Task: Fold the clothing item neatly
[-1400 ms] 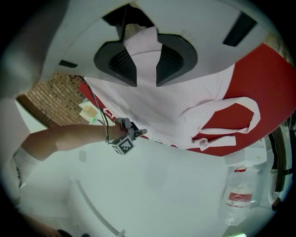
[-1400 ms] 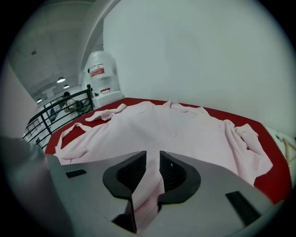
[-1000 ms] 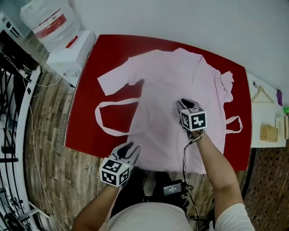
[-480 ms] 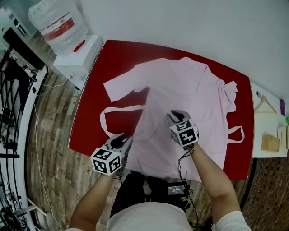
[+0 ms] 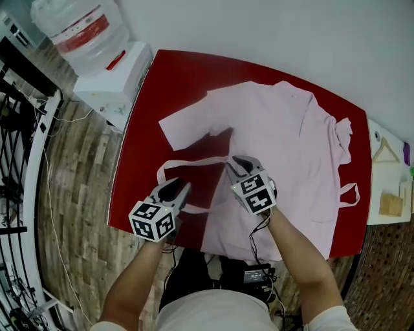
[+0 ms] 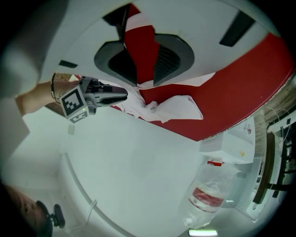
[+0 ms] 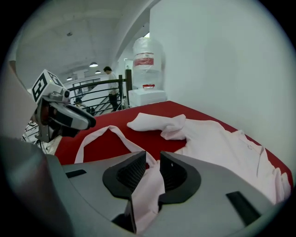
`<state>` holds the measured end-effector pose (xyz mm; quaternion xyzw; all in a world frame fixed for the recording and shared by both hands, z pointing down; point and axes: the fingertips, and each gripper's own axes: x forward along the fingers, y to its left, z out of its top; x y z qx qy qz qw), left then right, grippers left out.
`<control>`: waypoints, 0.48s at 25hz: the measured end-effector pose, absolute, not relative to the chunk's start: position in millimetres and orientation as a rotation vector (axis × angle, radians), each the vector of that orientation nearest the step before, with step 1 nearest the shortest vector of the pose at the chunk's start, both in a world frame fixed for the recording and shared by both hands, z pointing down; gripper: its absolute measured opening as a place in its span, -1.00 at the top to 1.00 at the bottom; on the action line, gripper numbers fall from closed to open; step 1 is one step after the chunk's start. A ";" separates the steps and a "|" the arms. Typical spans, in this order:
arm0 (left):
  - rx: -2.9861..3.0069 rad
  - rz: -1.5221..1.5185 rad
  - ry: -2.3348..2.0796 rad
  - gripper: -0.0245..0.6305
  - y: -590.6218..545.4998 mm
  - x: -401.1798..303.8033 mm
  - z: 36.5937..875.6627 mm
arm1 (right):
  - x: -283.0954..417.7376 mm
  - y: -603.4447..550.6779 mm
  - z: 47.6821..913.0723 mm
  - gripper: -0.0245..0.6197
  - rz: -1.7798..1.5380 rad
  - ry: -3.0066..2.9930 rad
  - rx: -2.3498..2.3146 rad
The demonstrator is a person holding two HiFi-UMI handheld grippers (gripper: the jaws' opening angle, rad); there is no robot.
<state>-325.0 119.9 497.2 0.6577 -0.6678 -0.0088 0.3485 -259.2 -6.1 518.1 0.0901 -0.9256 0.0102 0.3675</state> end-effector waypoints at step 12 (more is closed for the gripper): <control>1.606 -0.132 -1.749 0.59 121.3 -407.3 517.6 | -393.0 58.8 543.6 0.58 -0.216 -2.330 -0.036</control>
